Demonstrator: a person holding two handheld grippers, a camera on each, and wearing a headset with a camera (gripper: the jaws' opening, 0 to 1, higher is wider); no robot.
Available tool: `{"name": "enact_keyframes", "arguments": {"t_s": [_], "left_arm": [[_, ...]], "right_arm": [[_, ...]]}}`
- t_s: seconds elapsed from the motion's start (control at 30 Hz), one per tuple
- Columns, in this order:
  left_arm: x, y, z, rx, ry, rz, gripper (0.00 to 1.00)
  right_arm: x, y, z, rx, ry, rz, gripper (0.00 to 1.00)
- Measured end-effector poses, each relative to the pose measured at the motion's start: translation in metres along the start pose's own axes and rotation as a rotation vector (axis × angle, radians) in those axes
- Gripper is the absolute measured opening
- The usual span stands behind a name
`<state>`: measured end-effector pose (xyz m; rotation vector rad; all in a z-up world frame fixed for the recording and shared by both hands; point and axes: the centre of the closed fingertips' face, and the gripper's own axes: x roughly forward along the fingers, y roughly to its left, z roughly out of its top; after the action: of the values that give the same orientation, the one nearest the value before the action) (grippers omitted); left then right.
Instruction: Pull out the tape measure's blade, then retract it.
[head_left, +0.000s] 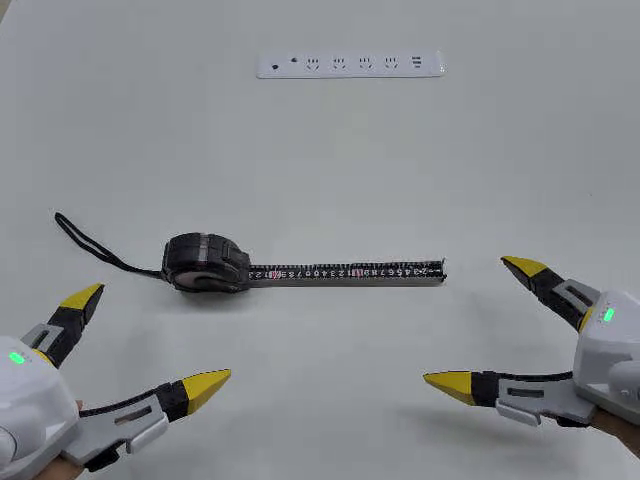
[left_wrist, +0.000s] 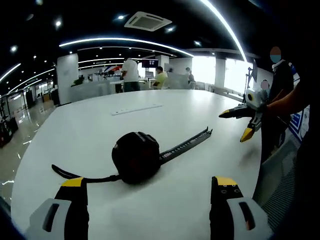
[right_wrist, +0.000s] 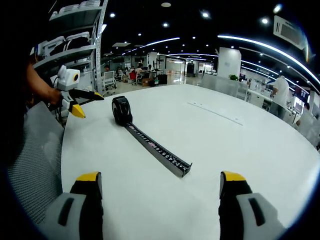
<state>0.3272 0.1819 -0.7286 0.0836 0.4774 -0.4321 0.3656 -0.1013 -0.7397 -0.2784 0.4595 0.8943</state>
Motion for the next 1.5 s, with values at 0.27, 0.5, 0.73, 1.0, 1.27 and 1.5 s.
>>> {"name": "enact_keyframes", "arguments": {"t_s": [0.27,0.5,0.73,1.0,1.27,1.5], "left_arm": [[0.0,-0.006,-0.001,-0.013,-0.01,0.056,1.0],[0.003,-0.014,0.001,-0.045,-0.003,0.082,1.0],[0.001,-0.016,0.005,-0.088,-0.027,0.147,1.0],[-0.002,-0.019,0.007,-0.105,-0.044,0.17,1.0],[-0.002,-0.016,0.008,-0.116,-0.046,0.206,1.0],[-0.001,-0.016,0.009,-0.133,-0.046,0.24,1.0]], "right_arm": [[0.003,0.014,0.005,0.047,-0.019,-0.036,1.0],[0.005,0.027,0.007,0.101,-0.024,-0.072,1.0],[0.007,0.038,0.005,0.118,-0.02,-0.082,1.0],[0.006,0.042,0.005,0.152,-0.024,-0.099,1.0],[0.005,0.04,0.005,0.153,-0.026,-0.103,1.0],[0.006,0.04,0.008,0.137,-0.044,-0.088,0.98]]}}
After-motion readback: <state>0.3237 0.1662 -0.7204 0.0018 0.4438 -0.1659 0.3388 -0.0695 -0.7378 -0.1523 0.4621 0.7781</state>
